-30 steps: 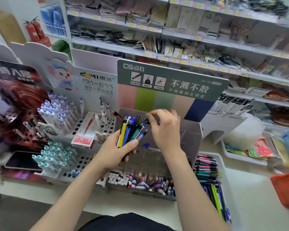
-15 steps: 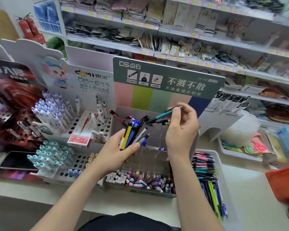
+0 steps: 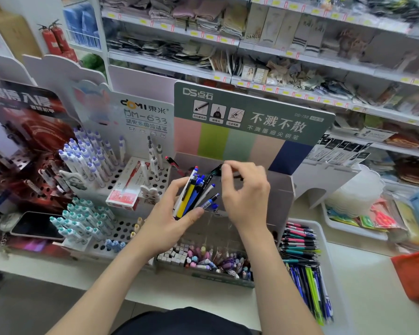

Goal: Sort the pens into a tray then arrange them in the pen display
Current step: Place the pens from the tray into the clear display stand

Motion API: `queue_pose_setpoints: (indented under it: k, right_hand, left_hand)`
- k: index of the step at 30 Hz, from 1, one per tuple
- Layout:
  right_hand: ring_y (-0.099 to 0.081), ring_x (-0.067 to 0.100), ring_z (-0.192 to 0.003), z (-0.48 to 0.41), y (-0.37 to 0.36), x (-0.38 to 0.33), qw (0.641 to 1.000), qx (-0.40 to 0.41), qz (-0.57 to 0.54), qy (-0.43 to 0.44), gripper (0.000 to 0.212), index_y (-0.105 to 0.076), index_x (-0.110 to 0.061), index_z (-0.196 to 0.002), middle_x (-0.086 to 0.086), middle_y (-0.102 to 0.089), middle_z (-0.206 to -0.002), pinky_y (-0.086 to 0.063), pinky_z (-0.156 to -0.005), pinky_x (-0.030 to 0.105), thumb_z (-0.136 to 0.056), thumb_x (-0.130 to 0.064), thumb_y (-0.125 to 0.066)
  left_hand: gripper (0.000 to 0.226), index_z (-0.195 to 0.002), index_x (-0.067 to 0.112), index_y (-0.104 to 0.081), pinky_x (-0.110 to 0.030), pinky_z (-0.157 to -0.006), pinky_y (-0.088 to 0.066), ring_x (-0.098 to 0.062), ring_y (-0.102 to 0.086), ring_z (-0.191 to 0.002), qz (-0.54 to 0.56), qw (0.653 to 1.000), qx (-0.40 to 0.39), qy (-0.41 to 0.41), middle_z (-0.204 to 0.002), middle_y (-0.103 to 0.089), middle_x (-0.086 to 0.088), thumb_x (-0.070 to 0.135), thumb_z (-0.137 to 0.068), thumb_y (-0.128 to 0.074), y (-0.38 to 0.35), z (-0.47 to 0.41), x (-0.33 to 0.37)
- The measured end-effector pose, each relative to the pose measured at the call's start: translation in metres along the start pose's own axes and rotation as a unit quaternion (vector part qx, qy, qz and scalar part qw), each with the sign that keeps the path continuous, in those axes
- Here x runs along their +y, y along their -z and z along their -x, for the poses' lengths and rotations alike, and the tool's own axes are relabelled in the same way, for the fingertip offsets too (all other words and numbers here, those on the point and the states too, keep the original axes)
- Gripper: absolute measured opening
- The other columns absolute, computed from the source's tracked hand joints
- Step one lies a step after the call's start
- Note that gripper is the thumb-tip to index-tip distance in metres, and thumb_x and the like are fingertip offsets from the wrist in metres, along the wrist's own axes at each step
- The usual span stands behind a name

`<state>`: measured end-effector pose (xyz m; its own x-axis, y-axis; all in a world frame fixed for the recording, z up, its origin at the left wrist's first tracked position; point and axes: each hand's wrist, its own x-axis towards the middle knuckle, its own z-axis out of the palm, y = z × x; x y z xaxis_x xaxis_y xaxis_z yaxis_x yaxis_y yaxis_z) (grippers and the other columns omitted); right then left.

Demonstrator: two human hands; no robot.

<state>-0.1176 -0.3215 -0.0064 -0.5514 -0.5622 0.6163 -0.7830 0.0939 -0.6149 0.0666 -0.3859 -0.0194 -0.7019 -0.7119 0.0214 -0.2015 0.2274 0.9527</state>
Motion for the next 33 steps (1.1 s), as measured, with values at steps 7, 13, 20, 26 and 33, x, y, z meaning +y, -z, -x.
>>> queue_pose_setpoints:
  k: [7,13,20,26,33]
  right_hand:
    - [-0.074,0.018,-0.084,0.036,0.011,-0.006,0.929,-0.116,-0.196,-0.292,0.007,-0.08,-0.023,-0.097,-0.006,-0.079,-0.087,-0.063,-0.083,0.043,-0.097,-0.018,-0.076]
    - [-0.07,0.01,-0.082,0.033,0.026,-0.004,0.922,0.101,-0.22,-0.303,0.009,-0.062,-0.017,-0.113,0.004,-0.072,-0.096,-0.057,-0.073,0.027,-0.11,-0.016,-0.053]
    - [-0.07,0.007,-0.089,0.055,0.027,0.029,0.981,0.096,-0.053,-0.163,0.012,-0.064,-0.013,-0.116,-0.009,-0.069,-0.098,-0.059,-0.077,0.027,-0.104,-0.01,-0.064]
    - [-0.054,0.017,-0.109,0.084,0.004,0.041,0.984,-0.03,0.122,-0.123,0.021,-0.08,-0.023,-0.11,-0.01,-0.074,-0.111,-0.048,-0.089,0.047,-0.096,-0.028,-0.066]
    - [-0.072,0.01,-0.1,0.056,0.02,-0.001,0.945,-0.093,-0.166,-0.267,0.017,-0.079,-0.029,-0.116,-0.016,-0.078,-0.101,-0.06,-0.087,0.033,-0.104,-0.03,-0.067]
  left_hand:
    - [0.054,-0.141,0.045,-0.045,-0.021,-0.069,-0.051,0.002,-0.066,-0.077,0.002,0.999,-0.039,-0.009,-0.097,-0.07,0.026,0.027,-0.1,-0.074,-0.007,0.0,-0.004]
    - [0.051,-0.141,0.048,-0.045,-0.032,-0.093,-0.055,-0.007,-0.068,-0.109,-0.033,0.997,-0.073,-0.013,-0.118,-0.069,0.02,0.033,-0.101,-0.072,-0.013,0.002,-0.011]
    - [0.046,-0.139,0.044,-0.047,-0.045,-0.097,-0.056,-0.01,-0.067,-0.101,-0.036,0.998,-0.055,-0.008,-0.109,-0.068,0.015,0.034,-0.101,-0.071,-0.014,0.003,-0.022]
    - [0.045,-0.138,0.046,-0.047,-0.054,-0.091,-0.059,-0.029,-0.071,-0.092,-0.015,0.997,-0.071,-0.005,-0.102,-0.071,-0.001,0.036,-0.101,-0.071,-0.017,0.002,-0.022]
    - [0.046,-0.137,0.048,-0.05,-0.024,-0.074,-0.055,-0.016,-0.073,-0.089,0.019,0.994,-0.11,0.003,-0.099,-0.069,0.006,0.03,-0.101,-0.072,-0.019,-0.001,-0.014]
